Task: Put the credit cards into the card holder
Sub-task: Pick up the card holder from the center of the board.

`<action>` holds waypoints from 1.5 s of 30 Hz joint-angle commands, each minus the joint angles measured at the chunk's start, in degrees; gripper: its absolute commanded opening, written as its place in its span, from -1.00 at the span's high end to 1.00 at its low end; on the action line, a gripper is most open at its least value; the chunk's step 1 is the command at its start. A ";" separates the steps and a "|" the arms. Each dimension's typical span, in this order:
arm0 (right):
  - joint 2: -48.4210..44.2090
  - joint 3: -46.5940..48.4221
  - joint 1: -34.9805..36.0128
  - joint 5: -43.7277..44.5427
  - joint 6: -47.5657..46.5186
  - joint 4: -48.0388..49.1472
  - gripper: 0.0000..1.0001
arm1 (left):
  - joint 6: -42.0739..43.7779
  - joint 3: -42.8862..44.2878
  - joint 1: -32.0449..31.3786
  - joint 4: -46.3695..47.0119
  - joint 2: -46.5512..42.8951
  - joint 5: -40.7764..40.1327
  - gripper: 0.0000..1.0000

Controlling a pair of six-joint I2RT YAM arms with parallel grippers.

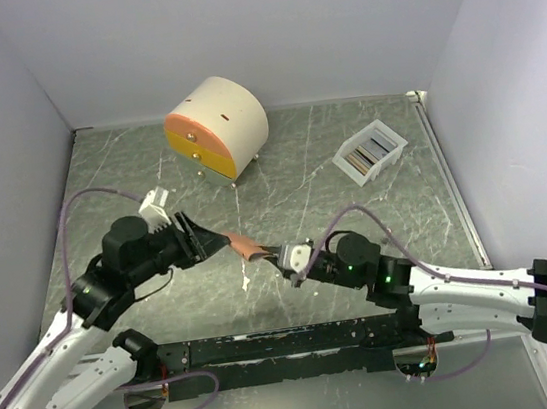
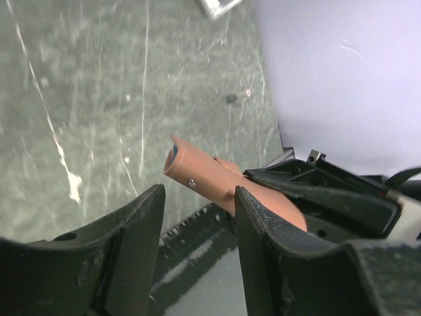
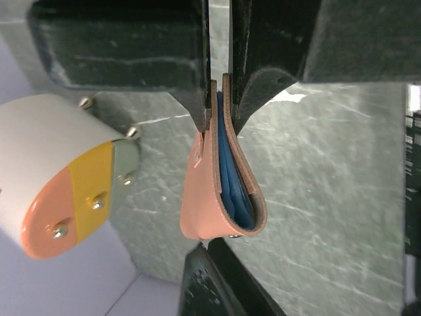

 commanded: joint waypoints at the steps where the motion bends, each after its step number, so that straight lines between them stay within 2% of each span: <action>1: -0.47 9.56 0.26 -0.83 17.71 -19.48 1.00 | 19.02 1.34 -0.16 5.37 -5.45 -2.46 -0.17; 4: 2.00 16.76 0.21 -5.57 23.75 -29.14 1.00 | 29.91 -0.50 -0.17 9.17 -5.32 8.14 -0.11; 7: 4.59 22.01 0.08 -12.22 23.90 -37.92 1.00 | 38.42 -0.90 -0.18 11.76 -3.94 18.57 -0.09; 9: 5.75 25.03 -0.13 -11.82 22.39 -43.67 1.00 | 41.08 -2.01 -0.15 14.88 -3.58 25.59 -0.12; 13: 7.93 29.39 -3.54 -15.89 20.65 -49.68 1.00 | 45.54 -4.48 -0.20 18.91 -4.04 32.37 -0.18; 19: 11.50 32.27 -13.15 -27.33 23.14 -51.06 1.00 | 51.13 -4.76 -0.13 18.40 -4.96 35.89 -0.26; 22: 13.27 34.19 -16.41 -30.23 22.07 -51.69 1.00 | 53.22 -3.96 -0.17 17.59 -5.28 36.86 -0.33; 25: 13.48 34.14 -17.05 -35.34 20.45 -50.83 1.00 | 55.66 -3.08 -0.15 14.70 -4.33 34.69 -0.40; 30: 13.05 33.02 -17.06 -41.45 18.47 -48.84 1.00 | 60.54 -2.10 -0.13 10.16 -0.24 32.76 -0.40; 34: 14.53 34.09 -17.01 -41.13 19.47 -48.40 1.00 | 61.32 -3.71 -0.21 12.60 1.15 36.28 -0.37; 36: 15.10 34.62 -17.06 -41.24 20.14 -47.46 1.00 | 60.79 -4.53 -0.16 14.03 1.61 37.23 -0.19; 38: 15.42 35.19 -17.06 -39.30 20.90 -46.91 1.00 | 60.03 -5.10 -0.18 14.84 1.94 37.37 0.32; 39: 15.20 35.28 -17.01 -37.45 21.74 -46.43 0.97 | 59.36 -5.47 -0.19 15.32 1.96 36.99 0.51; 40: 14.82 35.16 -17.05 -35.45 22.87 -45.56 0.88 | 58.63 -5.82 -0.14 15.69 1.84 36.63 0.67; 41: 14.07 34.65 -17.08 -33.59 24.24 -43.98 0.70 | 57.74 -6.28 -0.13 16.18 1.48 36.48 0.78; 43: 11.76 32.02 -17.00 -27.48 29.96 -38.71 0.34 | 55.10 -7.76 -0.20 18.00 0.56 35.47 0.86; 45: 9.16 28.03 -17.06 -17.44 39.18 -33.62 0.28 | 51.36 -9.21 -0.14 20.01 -0.78 32.21 0.87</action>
